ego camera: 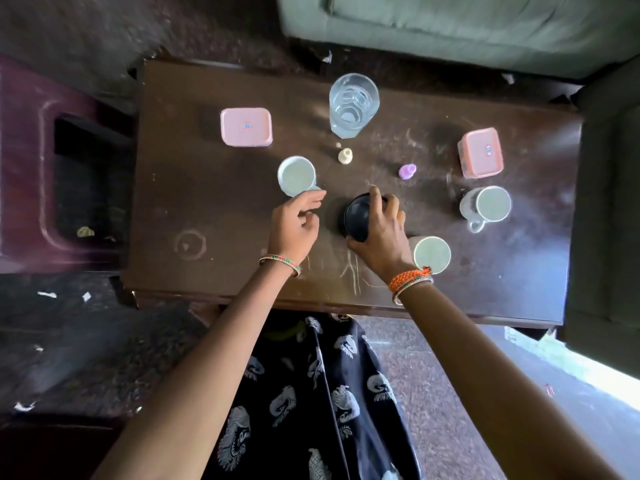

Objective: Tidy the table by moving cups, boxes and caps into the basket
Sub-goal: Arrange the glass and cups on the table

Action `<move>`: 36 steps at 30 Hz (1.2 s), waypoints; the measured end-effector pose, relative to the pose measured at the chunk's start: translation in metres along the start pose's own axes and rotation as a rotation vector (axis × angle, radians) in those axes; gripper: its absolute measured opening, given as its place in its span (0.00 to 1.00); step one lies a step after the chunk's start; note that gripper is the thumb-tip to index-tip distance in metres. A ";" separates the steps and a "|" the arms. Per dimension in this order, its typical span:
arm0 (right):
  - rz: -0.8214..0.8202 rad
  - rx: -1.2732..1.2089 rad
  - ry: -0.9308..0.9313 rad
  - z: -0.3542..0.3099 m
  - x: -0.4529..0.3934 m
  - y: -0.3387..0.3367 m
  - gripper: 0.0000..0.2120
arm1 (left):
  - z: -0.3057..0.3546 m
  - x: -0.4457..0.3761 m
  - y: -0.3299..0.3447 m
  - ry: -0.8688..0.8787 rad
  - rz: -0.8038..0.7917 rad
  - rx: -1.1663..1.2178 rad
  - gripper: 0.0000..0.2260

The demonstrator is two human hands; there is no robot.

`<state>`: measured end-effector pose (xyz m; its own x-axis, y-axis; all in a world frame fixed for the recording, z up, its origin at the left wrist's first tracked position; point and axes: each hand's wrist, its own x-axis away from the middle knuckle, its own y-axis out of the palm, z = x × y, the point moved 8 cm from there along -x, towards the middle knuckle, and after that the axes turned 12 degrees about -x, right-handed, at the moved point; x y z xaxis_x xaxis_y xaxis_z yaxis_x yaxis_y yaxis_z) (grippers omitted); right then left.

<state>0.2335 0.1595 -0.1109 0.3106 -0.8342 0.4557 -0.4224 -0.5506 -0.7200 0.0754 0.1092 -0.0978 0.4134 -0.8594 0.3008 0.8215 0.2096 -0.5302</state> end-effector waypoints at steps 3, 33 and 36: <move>0.022 0.106 0.105 -0.014 0.001 0.006 0.53 | -0.006 0.000 -0.029 0.022 0.006 0.007 0.20; -0.121 0.374 -0.574 -0.623 -0.085 0.306 0.48 | -0.254 0.008 -0.484 -0.358 0.529 0.110 0.22; -0.198 0.489 -0.506 -0.617 -0.095 0.325 0.52 | -0.259 0.007 -0.486 -0.382 0.569 0.185 0.21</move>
<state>-0.4588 0.0404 -0.0653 0.7472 -0.5390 0.3888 0.0739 -0.5140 -0.8546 -0.4229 -0.1199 -0.0431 0.8791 -0.3769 0.2917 0.4764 0.6822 -0.5547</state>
